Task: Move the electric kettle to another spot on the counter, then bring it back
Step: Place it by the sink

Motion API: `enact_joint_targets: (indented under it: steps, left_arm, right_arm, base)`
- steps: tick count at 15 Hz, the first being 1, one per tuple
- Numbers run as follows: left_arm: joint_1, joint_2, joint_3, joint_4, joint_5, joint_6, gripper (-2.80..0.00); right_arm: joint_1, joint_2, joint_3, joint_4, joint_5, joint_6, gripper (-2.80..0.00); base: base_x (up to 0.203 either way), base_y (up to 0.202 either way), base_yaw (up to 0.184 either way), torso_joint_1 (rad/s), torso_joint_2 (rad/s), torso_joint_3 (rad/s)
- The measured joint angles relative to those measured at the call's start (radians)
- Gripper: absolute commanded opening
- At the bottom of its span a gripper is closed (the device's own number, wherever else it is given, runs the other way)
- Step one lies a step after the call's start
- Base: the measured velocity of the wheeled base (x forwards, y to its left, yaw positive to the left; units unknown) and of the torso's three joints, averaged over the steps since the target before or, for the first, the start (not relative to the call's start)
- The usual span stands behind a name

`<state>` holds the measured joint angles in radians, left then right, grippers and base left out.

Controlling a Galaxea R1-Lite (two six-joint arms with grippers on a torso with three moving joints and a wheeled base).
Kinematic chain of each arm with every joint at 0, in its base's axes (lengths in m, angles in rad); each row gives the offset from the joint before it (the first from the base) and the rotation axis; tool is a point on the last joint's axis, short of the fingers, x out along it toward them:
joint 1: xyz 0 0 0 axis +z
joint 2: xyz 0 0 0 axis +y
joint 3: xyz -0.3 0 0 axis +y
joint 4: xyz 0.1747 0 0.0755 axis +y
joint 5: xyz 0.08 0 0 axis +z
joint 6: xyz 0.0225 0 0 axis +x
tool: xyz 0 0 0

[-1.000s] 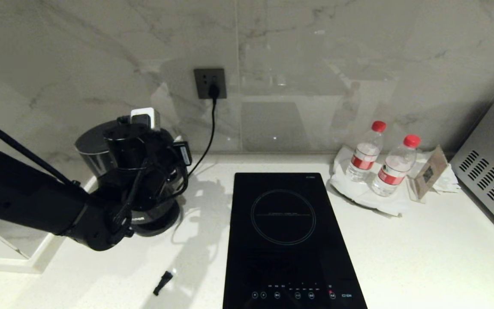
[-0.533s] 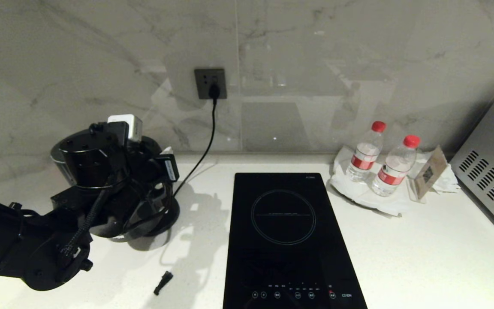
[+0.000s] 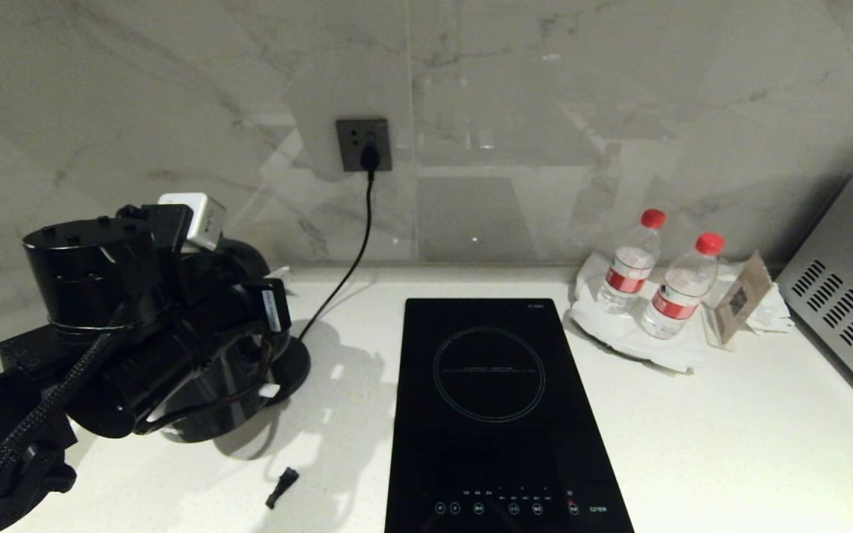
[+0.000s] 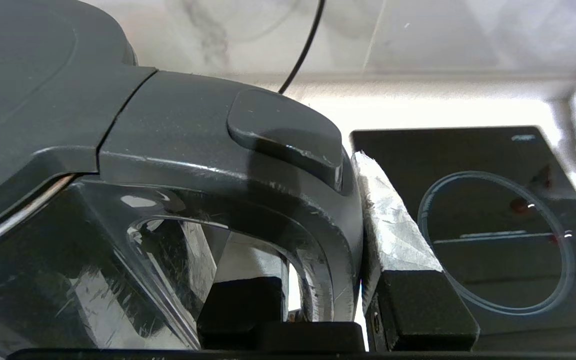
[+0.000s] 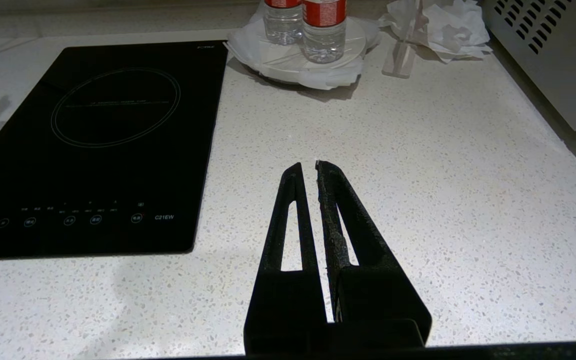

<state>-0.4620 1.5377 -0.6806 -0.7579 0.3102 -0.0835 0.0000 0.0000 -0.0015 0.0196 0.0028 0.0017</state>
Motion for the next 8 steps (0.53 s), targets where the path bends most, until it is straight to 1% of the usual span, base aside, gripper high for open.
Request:
enact_joint_targets:
  steps: [2,5,6,8]
  left_arm:
    - [-0.007,-0.018,0.006,0.01,-0.001,-0.005,-2.8]
    - [-0.016,-0.031,0.008,0.009,0.002,-0.046,-2.8]
    - [-0.018,-0.033,0.01,0.009,0.004,-0.047,-2.8]
    - [-0.018,-0.036,0.014,0.014,0.007,-0.059,-2.8]
  right_arm:
    - [0.0,0.0,0.0,0.0,0.0,0.0,-2.8]
    - [0.0,0.0,0.0,0.0,0.0,0.0,-2.8]
    - [0.0,0.0,0.0,0.0,0.0,0.0,-2.8]
    - [0.0,0.0,0.0,0.0,0.0,0.0,-2.8]
  base:
    - [0.0,0.0,0.0,0.0,0.0,0.0]
    - [0.0,0.0,0.0,0.0,0.0,0.0]
    - [0.0,0.0,0.0,0.0,0.0,0.0]
    - [0.0,0.0,0.0,0.002,0.0,0.078]
